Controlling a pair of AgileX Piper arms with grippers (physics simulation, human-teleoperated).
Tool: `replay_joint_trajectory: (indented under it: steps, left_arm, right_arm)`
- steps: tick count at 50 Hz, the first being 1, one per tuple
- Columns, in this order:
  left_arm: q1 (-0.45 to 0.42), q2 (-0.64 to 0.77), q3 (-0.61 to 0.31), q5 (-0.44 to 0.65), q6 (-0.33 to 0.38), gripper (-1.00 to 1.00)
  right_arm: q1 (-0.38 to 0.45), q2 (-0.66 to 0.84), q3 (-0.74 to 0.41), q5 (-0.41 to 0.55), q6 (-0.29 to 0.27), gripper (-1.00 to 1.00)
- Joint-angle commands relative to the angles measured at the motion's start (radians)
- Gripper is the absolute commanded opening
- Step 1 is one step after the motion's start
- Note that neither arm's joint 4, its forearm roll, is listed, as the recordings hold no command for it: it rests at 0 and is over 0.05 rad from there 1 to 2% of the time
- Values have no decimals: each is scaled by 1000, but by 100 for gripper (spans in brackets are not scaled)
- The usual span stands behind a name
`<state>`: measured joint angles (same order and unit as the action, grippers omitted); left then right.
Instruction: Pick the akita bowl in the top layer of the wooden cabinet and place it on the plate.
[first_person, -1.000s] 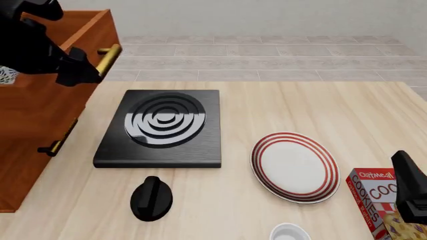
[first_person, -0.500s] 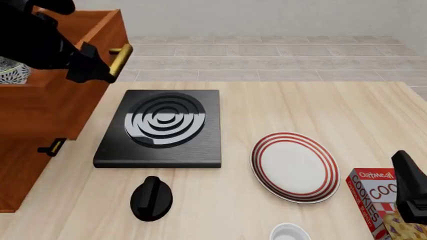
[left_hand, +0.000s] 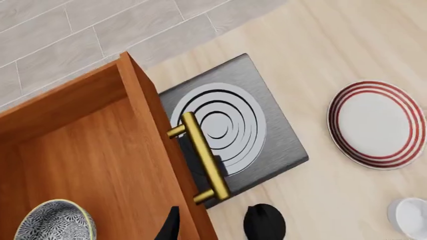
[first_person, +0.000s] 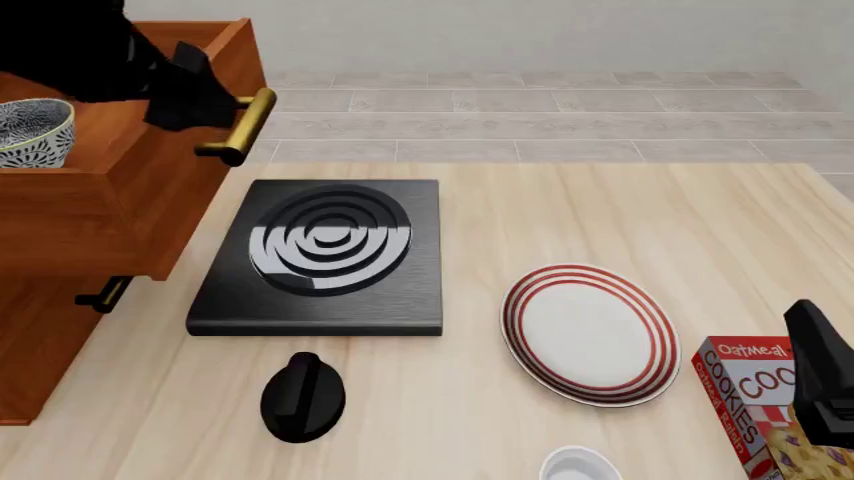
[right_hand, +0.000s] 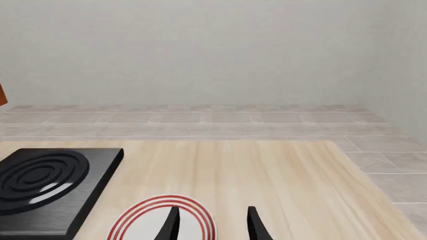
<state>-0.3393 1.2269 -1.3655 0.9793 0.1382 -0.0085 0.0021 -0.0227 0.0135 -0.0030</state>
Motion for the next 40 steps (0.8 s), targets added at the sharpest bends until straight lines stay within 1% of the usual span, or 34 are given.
replay_joint_trajectory:
  steps: [1, 3, 12, 15, 16, 17, 21, 23, 24, 25, 26, 28, 30, 40]
  left_arm:
    - [-48, 4, -63, 36, -45, 100]
    - [-44, 3, -70, 41, -39, 100]
    - [-50, 5, -107, 64, -60, 100]
    - [-40, 13, -150, 87, -66, 100]
    - [-40, 13, -150, 87, -66, 100]
    - [-27, 18, -174, 101, -58, 100]
    - [-15, 25, -209, 131, -50, 100]
    - [11, 36, -251, 163, -27, 100]
    - [11, 36, -252, 164, -27, 100]
    - [31, 44, -278, 185, -7, 100]
    - [31, 44, -279, 186, -7, 100]
    - [53, 56, -318, 215, 14, 100]
    - [63, 62, -337, 230, 18, 100]
    - [84, 56, -319, 240, 42, 100]
  right_arm:
    - [1, 4, -3, -4, -2, 100]
    - [2, 4, -3, -4, -2, 100]
    - [3, 8, -5, -8, -4, 100]
    - [4, 7, -6, -7, -5, 100]
    - [4, 14, -6, -13, -5, 100]
    - [4, 16, -6, -15, -7, 100]
    - [5, 17, -6, -16, -6, 100]
    - [6, 6, -6, -5, -6, 100]
    - [6, 6, -6, -5, -6, 100]
    - [6, 4, -6, -3, -7, 100]
    - [6, 4, -6, -3, -7, 100]
    - [6, 2, -6, -1, -7, 100]
    - [5, 2, -5, -2, -6, 100]
    - [6, 3, -3, -4, -7, 100]
